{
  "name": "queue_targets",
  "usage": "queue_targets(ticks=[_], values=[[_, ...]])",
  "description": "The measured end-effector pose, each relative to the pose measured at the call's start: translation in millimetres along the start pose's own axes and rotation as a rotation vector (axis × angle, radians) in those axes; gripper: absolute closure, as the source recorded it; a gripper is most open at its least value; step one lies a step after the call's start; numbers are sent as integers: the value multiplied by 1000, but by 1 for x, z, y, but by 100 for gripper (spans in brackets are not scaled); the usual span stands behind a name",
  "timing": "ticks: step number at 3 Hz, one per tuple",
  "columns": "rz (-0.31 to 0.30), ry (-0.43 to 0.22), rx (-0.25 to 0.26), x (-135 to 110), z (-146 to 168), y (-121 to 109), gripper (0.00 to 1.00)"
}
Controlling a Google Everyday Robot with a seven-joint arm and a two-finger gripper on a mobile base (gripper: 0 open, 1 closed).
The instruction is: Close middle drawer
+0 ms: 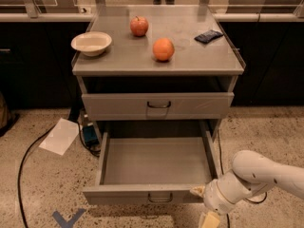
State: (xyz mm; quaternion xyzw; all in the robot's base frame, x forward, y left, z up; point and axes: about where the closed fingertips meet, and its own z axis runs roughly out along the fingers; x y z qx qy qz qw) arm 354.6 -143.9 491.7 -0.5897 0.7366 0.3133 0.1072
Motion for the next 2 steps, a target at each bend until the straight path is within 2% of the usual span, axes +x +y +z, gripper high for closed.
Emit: queue_targets(ticks=[1, 2], values=[[8, -24, -25, 20, 20, 3, 0], [8, -24, -25, 20, 20, 3, 0]])
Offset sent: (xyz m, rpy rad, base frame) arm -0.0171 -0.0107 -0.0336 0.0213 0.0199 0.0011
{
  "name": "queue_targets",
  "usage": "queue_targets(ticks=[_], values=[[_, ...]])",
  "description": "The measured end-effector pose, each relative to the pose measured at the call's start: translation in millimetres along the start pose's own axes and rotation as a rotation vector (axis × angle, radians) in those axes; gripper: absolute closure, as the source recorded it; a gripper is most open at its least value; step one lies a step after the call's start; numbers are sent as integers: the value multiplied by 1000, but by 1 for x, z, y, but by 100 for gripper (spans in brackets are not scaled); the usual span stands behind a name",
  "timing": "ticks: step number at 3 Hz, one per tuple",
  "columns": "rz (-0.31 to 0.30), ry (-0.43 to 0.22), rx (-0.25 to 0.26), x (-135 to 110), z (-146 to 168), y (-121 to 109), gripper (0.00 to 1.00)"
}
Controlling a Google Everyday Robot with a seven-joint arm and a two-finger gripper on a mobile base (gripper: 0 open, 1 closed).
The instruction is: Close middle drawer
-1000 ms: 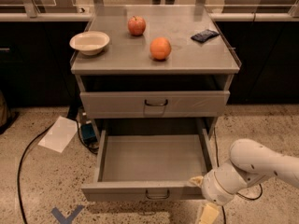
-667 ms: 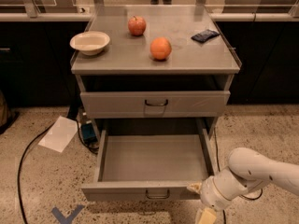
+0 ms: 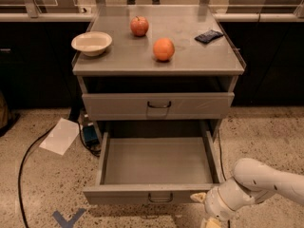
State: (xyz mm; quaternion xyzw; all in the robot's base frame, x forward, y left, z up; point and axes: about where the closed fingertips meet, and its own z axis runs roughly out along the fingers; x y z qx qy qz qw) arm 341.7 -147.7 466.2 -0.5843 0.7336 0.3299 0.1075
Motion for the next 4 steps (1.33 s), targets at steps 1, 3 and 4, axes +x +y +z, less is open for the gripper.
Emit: queue_targets(ticks=[1, 3, 4], values=[[12, -16, -3, 3, 4, -5, 0], [-15, -51, -21, -15, 11, -36, 0], [-43, -81, 22, -32, -6, -73, 0]])
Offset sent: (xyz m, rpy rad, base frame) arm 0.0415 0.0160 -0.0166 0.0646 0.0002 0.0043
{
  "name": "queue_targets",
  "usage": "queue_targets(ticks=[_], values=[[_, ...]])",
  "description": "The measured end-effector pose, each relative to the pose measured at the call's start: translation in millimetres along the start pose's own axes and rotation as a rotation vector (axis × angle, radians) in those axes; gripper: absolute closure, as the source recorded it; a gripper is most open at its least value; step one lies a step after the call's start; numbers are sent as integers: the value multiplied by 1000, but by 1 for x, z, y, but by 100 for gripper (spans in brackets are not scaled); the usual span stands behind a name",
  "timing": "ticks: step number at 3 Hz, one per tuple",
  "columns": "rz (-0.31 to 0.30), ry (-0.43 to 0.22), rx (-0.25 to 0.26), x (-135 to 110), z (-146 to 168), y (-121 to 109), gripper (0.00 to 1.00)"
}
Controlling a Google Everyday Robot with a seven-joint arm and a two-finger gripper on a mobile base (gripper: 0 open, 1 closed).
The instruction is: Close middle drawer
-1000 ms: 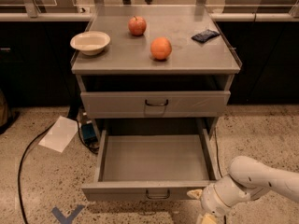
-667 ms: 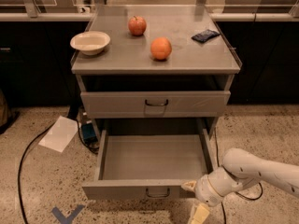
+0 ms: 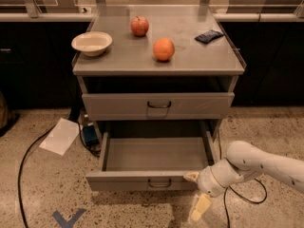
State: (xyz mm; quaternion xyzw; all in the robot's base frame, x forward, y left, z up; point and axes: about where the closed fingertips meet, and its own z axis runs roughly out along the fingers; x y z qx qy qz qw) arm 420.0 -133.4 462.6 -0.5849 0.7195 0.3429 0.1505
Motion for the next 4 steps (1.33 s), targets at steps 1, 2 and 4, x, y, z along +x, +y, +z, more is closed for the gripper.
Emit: queue_targets(ticks=[1, 2, 4], values=[[0, 0, 0, 0, 0, 0, 0], [4, -6, -19, 3, 11, 3, 0], [-12, 25, 25, -2, 7, -40, 0]])
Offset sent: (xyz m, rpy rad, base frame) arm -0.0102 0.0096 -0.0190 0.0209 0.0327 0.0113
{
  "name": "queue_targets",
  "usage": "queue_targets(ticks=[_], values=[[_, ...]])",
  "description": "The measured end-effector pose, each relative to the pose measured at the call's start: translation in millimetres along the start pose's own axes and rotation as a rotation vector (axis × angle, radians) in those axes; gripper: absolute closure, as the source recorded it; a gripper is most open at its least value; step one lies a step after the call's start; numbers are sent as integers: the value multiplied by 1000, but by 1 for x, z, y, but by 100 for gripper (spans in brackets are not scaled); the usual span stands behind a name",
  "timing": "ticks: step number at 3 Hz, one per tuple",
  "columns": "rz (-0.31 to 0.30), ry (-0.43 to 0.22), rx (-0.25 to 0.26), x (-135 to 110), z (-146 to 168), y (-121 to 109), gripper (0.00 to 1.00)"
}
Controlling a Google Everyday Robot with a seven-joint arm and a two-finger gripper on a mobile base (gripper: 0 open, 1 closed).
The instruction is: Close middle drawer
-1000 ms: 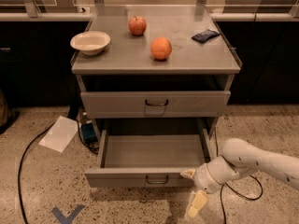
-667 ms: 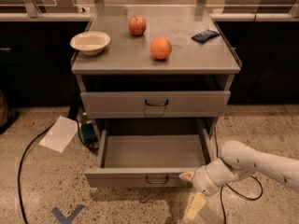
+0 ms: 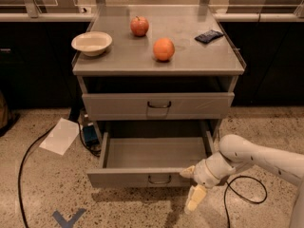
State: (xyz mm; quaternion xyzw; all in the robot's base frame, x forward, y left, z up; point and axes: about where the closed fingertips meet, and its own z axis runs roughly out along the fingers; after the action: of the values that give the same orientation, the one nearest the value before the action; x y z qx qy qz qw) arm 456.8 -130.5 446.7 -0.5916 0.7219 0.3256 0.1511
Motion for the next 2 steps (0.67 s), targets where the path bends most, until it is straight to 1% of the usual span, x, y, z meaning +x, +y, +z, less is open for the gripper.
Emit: queue_targets(ticks=[1, 2], values=[[-8, 13, 50, -8, -18, -25, 0], [-7, 13, 46, -8, -16, -24, 0]])
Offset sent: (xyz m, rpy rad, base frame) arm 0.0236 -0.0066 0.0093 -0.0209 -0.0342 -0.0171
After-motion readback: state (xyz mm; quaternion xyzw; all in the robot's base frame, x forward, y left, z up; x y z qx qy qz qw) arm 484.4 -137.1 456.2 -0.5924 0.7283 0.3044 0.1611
